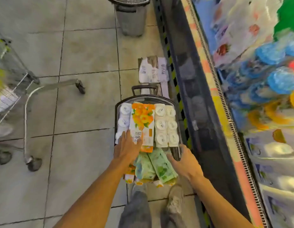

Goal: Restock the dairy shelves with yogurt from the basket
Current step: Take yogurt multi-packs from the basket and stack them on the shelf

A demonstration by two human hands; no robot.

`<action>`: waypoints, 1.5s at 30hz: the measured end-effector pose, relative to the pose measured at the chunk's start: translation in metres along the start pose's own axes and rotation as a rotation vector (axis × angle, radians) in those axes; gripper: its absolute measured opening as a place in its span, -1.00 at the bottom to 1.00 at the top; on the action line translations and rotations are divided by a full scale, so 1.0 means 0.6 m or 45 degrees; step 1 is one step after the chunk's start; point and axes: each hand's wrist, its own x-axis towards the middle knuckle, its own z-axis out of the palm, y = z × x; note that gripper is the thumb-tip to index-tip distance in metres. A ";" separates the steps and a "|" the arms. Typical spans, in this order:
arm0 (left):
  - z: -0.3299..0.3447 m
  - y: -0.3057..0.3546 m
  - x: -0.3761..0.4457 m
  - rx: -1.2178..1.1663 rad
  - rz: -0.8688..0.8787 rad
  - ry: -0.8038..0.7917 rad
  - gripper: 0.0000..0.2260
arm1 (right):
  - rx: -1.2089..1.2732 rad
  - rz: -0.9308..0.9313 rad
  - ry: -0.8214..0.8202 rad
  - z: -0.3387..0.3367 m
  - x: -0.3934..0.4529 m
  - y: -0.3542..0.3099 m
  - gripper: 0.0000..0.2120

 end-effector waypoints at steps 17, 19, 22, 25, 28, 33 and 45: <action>0.112 -0.043 0.198 -0.393 -0.304 0.000 -0.15 | 0.348 0.233 0.171 0.114 0.309 0.025 -0.02; 0.117 -0.053 0.205 -0.442 -0.341 0.023 -0.05 | 0.073 0.132 0.273 0.120 0.303 0.008 -0.03; 0.114 -0.042 0.187 -0.592 -0.332 0.053 -0.06 | -0.066 -0.023 0.331 0.134 0.294 -0.017 -0.26; 0.108 -0.026 0.166 -0.723 -0.273 0.091 -0.24 | -0.037 0.015 0.321 0.140 0.296 -0.024 -0.25; 0.105 -0.025 0.170 -0.809 -0.273 0.072 -0.44 | 0.054 0.005 0.364 0.145 0.299 -0.024 -0.30; 0.076 -0.037 0.159 -1.048 -0.350 -0.030 -0.41 | 0.008 0.061 0.388 0.150 0.301 -0.043 -0.25; 0.010 -0.085 0.135 -1.412 -0.383 -0.076 -0.65 | 0.102 0.264 0.276 0.156 0.302 -0.088 -0.17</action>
